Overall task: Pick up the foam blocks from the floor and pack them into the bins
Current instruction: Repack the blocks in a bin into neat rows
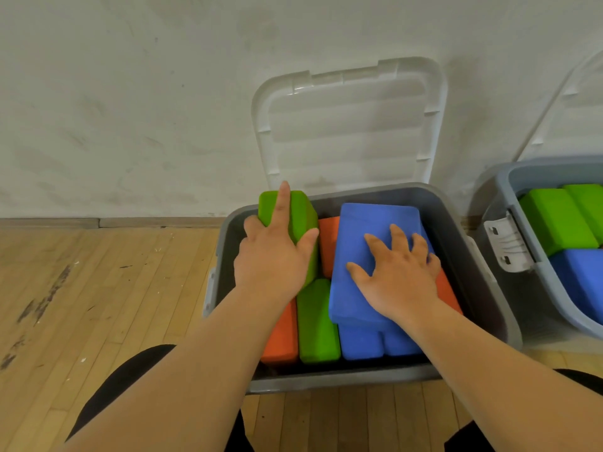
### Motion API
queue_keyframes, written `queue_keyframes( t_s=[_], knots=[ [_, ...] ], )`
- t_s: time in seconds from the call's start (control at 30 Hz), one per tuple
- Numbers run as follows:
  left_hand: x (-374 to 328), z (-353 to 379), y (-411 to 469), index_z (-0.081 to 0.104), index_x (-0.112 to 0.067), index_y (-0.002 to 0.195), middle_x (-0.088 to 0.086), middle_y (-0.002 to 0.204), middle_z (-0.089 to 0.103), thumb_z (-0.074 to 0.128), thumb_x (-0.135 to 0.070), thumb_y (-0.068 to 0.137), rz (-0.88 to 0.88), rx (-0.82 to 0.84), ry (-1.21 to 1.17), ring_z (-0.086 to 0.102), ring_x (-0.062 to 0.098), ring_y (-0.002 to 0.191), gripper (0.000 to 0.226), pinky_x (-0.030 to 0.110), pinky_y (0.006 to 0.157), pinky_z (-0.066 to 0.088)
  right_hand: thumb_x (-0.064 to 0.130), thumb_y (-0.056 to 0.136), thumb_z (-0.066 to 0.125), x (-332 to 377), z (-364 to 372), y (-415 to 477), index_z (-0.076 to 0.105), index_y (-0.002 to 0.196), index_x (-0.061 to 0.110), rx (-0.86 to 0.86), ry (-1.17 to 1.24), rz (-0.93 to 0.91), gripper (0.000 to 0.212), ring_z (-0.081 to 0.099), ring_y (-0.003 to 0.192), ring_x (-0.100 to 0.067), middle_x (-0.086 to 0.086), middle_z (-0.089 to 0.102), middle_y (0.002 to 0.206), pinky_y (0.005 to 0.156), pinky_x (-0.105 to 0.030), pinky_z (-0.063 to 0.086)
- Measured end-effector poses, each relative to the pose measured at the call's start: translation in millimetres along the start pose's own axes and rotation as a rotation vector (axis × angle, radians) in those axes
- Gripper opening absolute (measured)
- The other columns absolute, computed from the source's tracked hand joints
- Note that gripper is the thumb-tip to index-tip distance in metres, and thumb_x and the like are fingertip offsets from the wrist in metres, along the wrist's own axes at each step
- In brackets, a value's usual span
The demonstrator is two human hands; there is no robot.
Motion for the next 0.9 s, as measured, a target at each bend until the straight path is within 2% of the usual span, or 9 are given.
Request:
queue_keyframes(
  t_s=[0.07,0.17,0.3,0.37,0.43,0.6,0.7,0.83,0.9],
  knots=[
    [-2.7,9.9,9.6,-0.018,-0.060,0.151,0.015,0.137,0.035,0.043,-0.070,0.095,-0.005,0.011,0.033,0.055,0.044,0.112,0.084,0.052,0.090,0.048,0.082,0.090,0.026,4.9,7.4,1.0,0.003,0.160,0.045,0.021,-0.010,-0.014,0.082,-0.014,0.153,-0.044,-0.003,-0.010,0.171,0.119,-0.069,0.006],
    [-9.6,24.3,24.0,-0.018,-0.057,0.152,0.016,0.134,0.035,0.040,-0.072,0.095,-0.008,0.027,0.097,0.053,0.046,0.111,0.083,0.052,0.089,0.047,0.087,0.087,0.016,6.5,13.4,3.5,-0.009,0.159,0.046,0.038,-0.057,-0.032,0.086,-0.021,0.152,-0.046,-0.003,-0.019,0.170,0.120,-0.068,0.007],
    [-17.8,45.1,32.5,-0.017,-0.055,0.154,0.017,0.134,0.034,0.034,-0.074,0.096,0.022,0.006,0.145,0.051,0.041,0.101,0.080,0.047,0.080,0.044,0.088,0.086,0.011,5.0,12.1,10.1,-0.009,0.159,0.046,0.018,-0.068,-0.045,0.087,-0.020,0.153,-0.044,-0.002,-0.017,0.170,0.120,-0.066,0.011],
    [-17.1,52.2,35.2,-0.018,-0.054,0.154,0.017,0.135,0.034,0.032,-0.074,0.096,0.020,0.000,0.144,0.041,0.034,0.090,0.079,0.044,0.074,0.037,0.086,0.088,0.011,4.4,12.2,13.8,-0.006,0.160,0.046,0.002,-0.069,-0.053,0.084,-0.017,0.153,-0.044,0.000,-0.015,0.171,0.120,-0.065,0.013],
    [-15.9,55.8,40.3,-0.017,-0.054,0.154,0.016,0.135,0.033,0.032,-0.073,0.096,0.028,0.001,0.141,0.033,0.031,0.086,0.078,0.043,0.073,0.035,0.084,0.089,0.011,4.1,14.7,16.6,-0.006,0.160,0.047,-0.014,-0.073,-0.050,0.081,-0.016,0.154,-0.043,0.001,-0.013,0.171,0.120,-0.064,0.014],
    [-15.1,61.7,46.9,-0.017,-0.055,0.153,0.015,0.136,0.031,0.033,-0.071,0.097,0.052,0.031,0.151,0.032,0.029,0.088,0.077,0.042,0.075,0.034,0.083,0.090,0.012,8.0,22.3,18.4,-0.010,0.158,0.049,-0.017,-0.075,-0.031,0.079,-0.018,0.154,-0.041,0.002,-0.016,0.170,0.121,-0.063,0.014],
    [-19.0,60.0,51.6,-0.017,-0.055,0.153,0.017,0.141,0.030,0.035,-0.069,0.098,0.059,0.066,0.155,0.035,0.031,0.091,0.078,0.044,0.078,0.039,0.084,0.090,0.011,8.5,21.3,19.5,-0.014,0.157,0.050,0.003,-0.084,-0.021,0.079,-0.020,0.153,-0.040,0.003,-0.019,0.170,0.121,-0.061,0.013],
    [-23.9,53.5,56.6,-0.013,-0.055,0.154,0.017,0.142,0.029,0.039,-0.069,0.097,0.066,0.114,0.148,0.047,0.038,0.104,0.078,0.047,0.083,0.043,0.084,0.089,0.011,11.8,18.1,18.4,-0.015,0.156,0.050,0.034,-0.086,0.003,0.079,-0.022,0.153,-0.039,0.003,-0.022,0.169,0.122,-0.060,0.013],
    [-18.5,45.4,67.2,-0.010,-0.055,0.155,0.017,0.141,0.031,0.040,-0.069,0.097,0.005,0.145,0.090,0.051,0.044,0.110,0.078,0.049,0.088,0.044,0.083,0.090,0.010,14.1,16.0,17.7,-0.015,0.157,0.049,0.054,-0.090,0.010,0.079,-0.023,0.153,-0.039,0.004,-0.023,0.169,0.122,-0.060,0.013]
  ],
)
Point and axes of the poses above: each hand's wrist, its own y-axis towards the middle knuckle, its own z-axis out of the palm, x = y × z, the point moved 3 cm from there along y, towards the middle knuckle
